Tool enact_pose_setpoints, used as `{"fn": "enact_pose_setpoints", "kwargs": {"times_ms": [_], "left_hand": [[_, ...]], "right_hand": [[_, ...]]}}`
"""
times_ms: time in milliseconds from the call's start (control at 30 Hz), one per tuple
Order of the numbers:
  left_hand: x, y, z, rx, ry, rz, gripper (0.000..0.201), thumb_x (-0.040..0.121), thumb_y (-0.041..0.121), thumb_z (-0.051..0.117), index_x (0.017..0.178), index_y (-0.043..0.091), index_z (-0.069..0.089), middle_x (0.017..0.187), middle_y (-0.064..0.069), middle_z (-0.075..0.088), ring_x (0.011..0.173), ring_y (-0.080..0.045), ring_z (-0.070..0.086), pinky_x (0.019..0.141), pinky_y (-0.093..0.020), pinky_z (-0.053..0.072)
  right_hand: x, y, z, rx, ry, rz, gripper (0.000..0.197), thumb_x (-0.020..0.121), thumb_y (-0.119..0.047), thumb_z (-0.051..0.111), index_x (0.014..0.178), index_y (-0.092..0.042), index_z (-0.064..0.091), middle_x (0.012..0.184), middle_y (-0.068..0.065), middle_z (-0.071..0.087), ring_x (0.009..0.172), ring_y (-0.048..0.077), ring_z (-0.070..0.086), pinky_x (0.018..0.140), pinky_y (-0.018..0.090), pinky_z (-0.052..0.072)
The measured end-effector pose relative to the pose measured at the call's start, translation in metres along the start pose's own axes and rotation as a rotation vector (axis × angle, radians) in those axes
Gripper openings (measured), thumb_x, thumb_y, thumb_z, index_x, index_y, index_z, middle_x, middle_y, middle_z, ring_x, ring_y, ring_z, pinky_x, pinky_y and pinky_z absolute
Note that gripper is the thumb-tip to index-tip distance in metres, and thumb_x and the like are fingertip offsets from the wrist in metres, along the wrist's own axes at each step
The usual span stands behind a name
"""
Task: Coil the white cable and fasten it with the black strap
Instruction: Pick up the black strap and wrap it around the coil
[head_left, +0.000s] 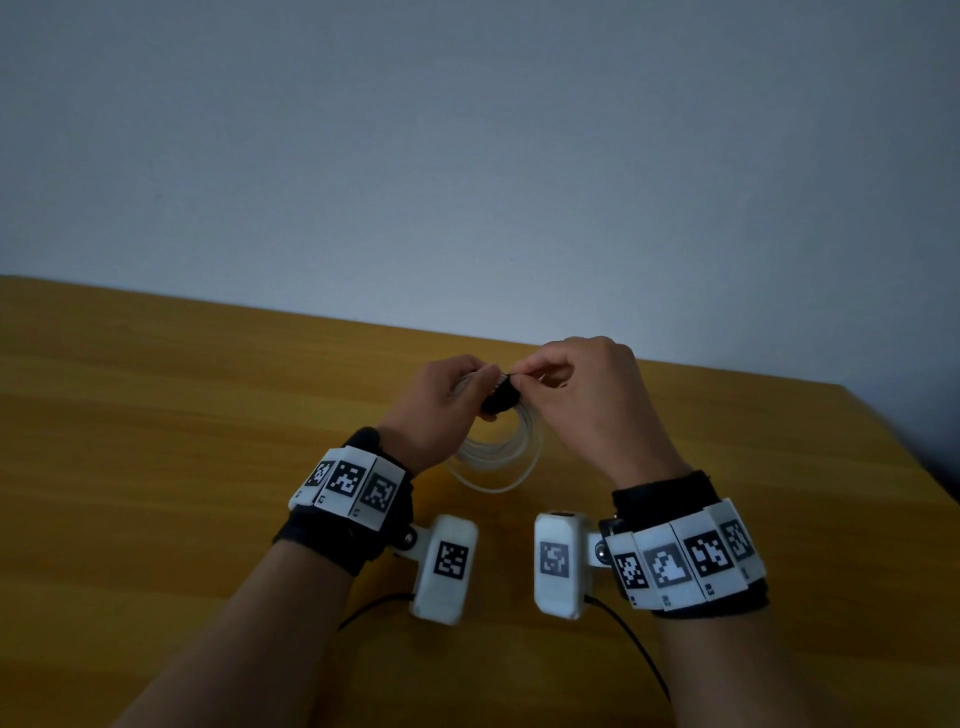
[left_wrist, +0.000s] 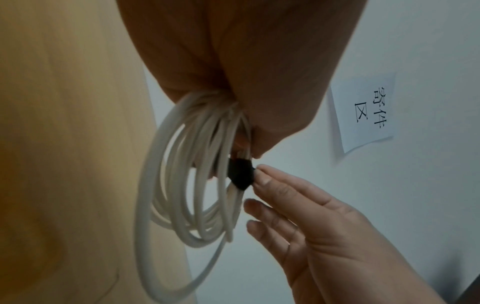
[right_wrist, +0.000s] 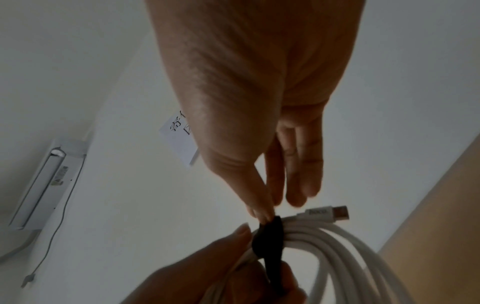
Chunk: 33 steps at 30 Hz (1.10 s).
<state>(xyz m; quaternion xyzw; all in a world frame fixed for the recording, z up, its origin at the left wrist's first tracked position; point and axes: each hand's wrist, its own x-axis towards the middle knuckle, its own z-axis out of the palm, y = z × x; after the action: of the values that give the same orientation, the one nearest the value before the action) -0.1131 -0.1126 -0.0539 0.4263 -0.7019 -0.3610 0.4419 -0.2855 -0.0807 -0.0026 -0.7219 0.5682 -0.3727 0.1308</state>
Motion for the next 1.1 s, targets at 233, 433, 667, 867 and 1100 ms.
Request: {"fn": "enact_pose_setpoints", "kwargs": {"times_ms": [233, 433, 667, 867, 1100], "left_hand": [[-0.001, 0.007, -0.001, -0.070, -0.003, 0.014, 0.027, 0.102, 0.023, 0.050, 0.087, 0.009, 0.069, 0.076, -0.001, 0.068, 0.065, -0.003, 0.059, 0.065, -0.017, 0.044], [-0.001, 0.010, -0.003, -0.113, 0.007, 0.024, 0.028, 0.095, 0.032, 0.055, 0.078, 0.018, 0.072, 0.062, 0.008, 0.061, 0.065, -0.013, 0.055, 0.069, -0.035, 0.042], [-0.001, 0.005, 0.003, -0.059, 0.046, -0.006, 0.027, 0.099, 0.031, 0.053, 0.091, 0.015, 0.072, 0.075, -0.004, 0.070, 0.070, -0.014, 0.061, 0.072, -0.038, 0.049], [0.000, 0.000, 0.004, -0.011, 0.051, -0.041, 0.025, 0.100, 0.031, 0.051, 0.100, 0.009, 0.064, 0.075, 0.005, 0.065, 0.067, -0.002, 0.062, 0.064, -0.020, 0.048], [-0.001, 0.005, 0.003, -0.086, 0.021, -0.056, 0.025, 0.101, 0.027, 0.050, 0.103, 0.004, 0.061, 0.081, -0.009, 0.069, 0.072, -0.023, 0.067, 0.064, -0.037, 0.056]], "right_hand": [[0.005, 0.010, -0.005, 0.170, -0.113, 0.132, 0.013, 0.090, -0.025, 0.078, 0.103, -0.027, 0.079, 0.098, -0.008, 0.079, 0.089, -0.001, 0.073, 0.082, 0.025, 0.060], [0.005, 0.010, -0.007, 0.296, -0.214, 0.202, 0.019, 0.095, -0.021, 0.073, 0.113, -0.020, 0.078, 0.099, 0.002, 0.081, 0.085, 0.007, 0.078, 0.083, 0.035, 0.064], [0.006, 0.014, -0.003, 0.309, -0.256, 0.233, 0.023, 0.098, -0.021, 0.068, 0.119, -0.014, 0.076, 0.091, 0.005, 0.081, 0.081, 0.013, 0.079, 0.084, 0.039, 0.064], [0.007, 0.015, -0.001, 0.307, -0.242, 0.250, 0.022, 0.096, -0.025, 0.072, 0.115, -0.018, 0.078, 0.105, 0.001, 0.079, 0.094, 0.008, 0.076, 0.083, 0.032, 0.064], [0.006, 0.014, -0.001, 0.328, -0.229, 0.248, 0.022, 0.093, -0.028, 0.075, 0.113, -0.020, 0.078, 0.106, 0.000, 0.080, 0.094, 0.008, 0.076, 0.083, 0.033, 0.064]]}}
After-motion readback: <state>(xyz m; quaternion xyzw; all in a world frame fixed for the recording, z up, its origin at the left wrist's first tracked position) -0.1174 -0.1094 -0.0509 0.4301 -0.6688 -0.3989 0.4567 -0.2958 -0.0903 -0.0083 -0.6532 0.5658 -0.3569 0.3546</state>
